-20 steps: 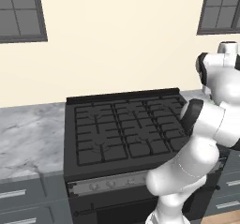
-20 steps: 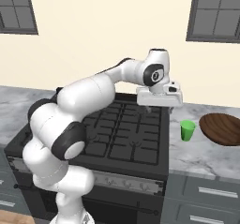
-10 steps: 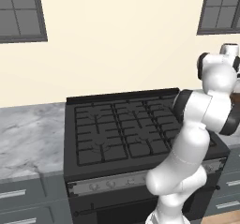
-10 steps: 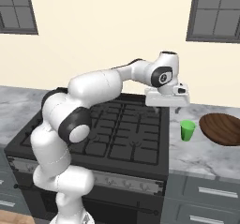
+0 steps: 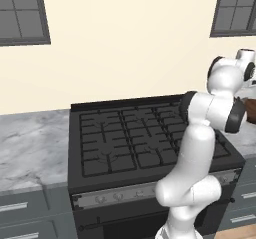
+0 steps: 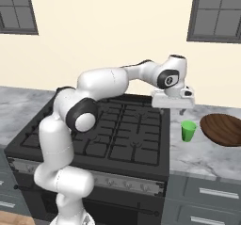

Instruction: Pick the cup and bowl from the counter and place them on the counter next to the sink.

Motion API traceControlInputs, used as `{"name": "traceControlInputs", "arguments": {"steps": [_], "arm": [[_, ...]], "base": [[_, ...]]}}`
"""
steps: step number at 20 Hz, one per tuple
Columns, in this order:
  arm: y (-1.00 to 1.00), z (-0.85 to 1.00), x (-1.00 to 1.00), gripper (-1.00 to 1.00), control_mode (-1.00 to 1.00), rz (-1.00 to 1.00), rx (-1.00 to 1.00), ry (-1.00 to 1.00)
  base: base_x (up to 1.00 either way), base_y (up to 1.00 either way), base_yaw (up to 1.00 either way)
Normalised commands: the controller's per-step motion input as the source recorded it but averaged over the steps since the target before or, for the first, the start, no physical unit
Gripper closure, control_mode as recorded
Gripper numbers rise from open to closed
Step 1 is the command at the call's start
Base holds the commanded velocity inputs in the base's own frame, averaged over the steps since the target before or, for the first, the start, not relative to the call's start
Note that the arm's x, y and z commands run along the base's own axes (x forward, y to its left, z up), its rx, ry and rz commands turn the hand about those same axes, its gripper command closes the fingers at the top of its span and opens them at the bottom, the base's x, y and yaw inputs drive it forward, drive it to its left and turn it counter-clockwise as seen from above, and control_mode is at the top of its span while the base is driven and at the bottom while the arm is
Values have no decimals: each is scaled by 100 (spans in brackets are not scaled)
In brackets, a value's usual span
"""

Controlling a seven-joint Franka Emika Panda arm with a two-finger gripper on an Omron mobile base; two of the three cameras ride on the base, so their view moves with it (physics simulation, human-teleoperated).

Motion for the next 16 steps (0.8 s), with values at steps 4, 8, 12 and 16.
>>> {"name": "traceControlInputs", "arguments": {"steps": [4, 8, 12, 16], "arm": [[-14, -9, 21, -100, -100, -2, 0, 3], [-10, -26, 24, -100, -100, -1, 0, 0], [-15, -39, 35, -100, -100, 0, 4, 0], [-13, -40, 20, -100, -100, 0, 4, 0]], "base": [[0, 0, 0], [0, 0, 0], [0, 0, 0], [0, 0, 0]]}}
